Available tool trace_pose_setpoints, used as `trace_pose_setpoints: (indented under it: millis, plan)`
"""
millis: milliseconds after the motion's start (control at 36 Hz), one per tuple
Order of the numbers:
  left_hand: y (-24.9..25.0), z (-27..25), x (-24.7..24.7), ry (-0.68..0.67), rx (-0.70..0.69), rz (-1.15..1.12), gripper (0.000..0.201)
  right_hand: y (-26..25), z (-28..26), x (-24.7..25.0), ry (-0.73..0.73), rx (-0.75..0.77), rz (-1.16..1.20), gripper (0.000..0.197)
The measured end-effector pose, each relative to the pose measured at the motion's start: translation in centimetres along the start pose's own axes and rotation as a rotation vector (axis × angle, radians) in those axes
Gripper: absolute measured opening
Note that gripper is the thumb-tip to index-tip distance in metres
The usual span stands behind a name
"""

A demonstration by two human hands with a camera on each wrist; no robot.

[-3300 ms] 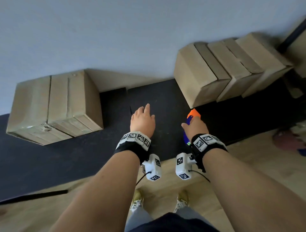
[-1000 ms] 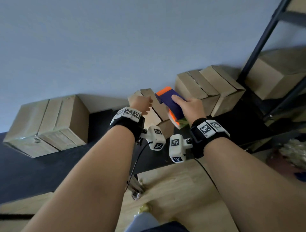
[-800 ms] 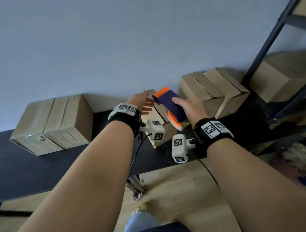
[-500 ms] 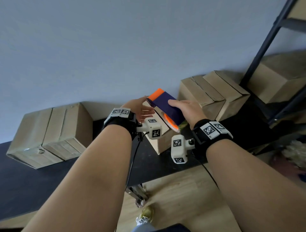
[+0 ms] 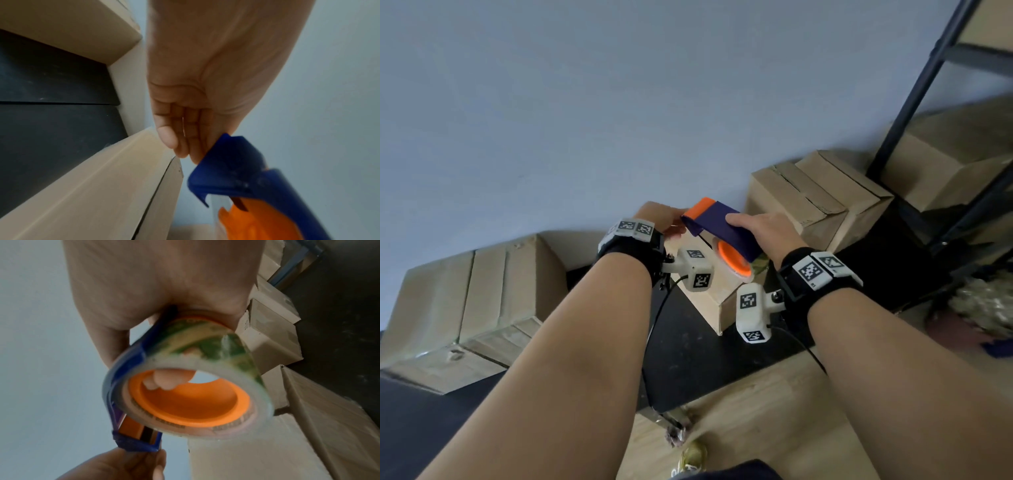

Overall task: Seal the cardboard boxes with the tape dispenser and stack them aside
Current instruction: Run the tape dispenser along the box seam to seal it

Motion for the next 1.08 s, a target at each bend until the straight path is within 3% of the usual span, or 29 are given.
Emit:
trace_pose_setpoints:
  millis: [111, 194, 306, 417, 583, 833, 917, 1083]
  plan:
    - [1.1, 1.3, -0.1, 0.036, -0.043, 0.133, 0.031, -0.4, 0.6, -0.6, 0.037, 0.014, -0.068, 0.027]
    - [1.7, 2.7, 1.1, 0.134, -0.046, 0.085, 0.039, -0.3, 0.9, -0.7, 0.047, -0.012, -0.137, 0.033]
    - [2.3, 4.4, 3.5, 0.208, -0.085, 0.054, 0.034, 0.5, 1.0, -0.4, 0.066, -0.048, -0.164, 0.033]
    - [2.5, 4.6, 4.0, 0.191, -0.134, 0.006, 0.02, 0.5, 1.3, -0.6, 0.071, -0.055, -0.17, 0.032]
    - [2.0, 5.8, 2.6, 0.135, -0.123, -0.047, 0.031, 1.0, 2.8, -1.6, 0.124, -0.059, -0.261, 0.045]
    - [0.5, 8.6, 3.0, 0.166, -0.239, 0.2, 0.023, 1.4, 5.1, -3.9, 0.162, -0.089, -0.343, 0.047]
    - [0.5, 9.1, 3.0, 0.157, -0.262, 0.251, 0.016, 1.9, 6.0, -4.3, 0.179, -0.123, -0.361, 0.059]
    - [-0.1, 10.6, 2.6, 0.103, -0.208, 0.272, 0.012, 3.0, 7.0, -4.8, 0.186, -0.17, -0.385, 0.057]
Point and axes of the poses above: each hand's wrist, its own z-axis towards the middle knuckle, its own x-axis out of the back of the hand, y = z × x, the point moved 2 cm from there along z, towards the middle knuckle, and after that the axes turned 15 degrees about -z, right-handed, at the moved point
